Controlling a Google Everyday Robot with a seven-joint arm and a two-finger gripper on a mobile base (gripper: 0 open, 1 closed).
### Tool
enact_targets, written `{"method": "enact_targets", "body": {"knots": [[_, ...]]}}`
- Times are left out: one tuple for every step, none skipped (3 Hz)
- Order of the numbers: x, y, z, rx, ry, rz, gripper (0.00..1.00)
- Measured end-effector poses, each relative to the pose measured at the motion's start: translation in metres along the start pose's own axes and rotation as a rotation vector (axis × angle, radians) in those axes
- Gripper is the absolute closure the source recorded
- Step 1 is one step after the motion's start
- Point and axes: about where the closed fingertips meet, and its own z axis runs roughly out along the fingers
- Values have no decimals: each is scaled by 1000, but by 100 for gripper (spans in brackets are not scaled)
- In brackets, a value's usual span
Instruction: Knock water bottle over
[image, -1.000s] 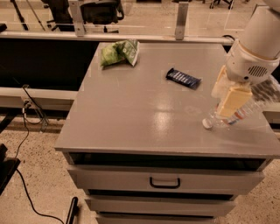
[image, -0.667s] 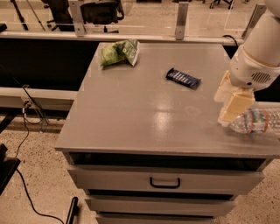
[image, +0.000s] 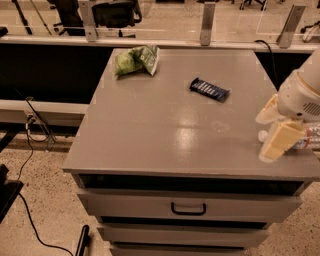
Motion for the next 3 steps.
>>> {"method": "enact_targets", "body": {"knots": [[-1,0,0,3,0,-1,4],[-1,0,0,6,-1,-2,0],[-1,0,0,6,-1,-2,0]]}}
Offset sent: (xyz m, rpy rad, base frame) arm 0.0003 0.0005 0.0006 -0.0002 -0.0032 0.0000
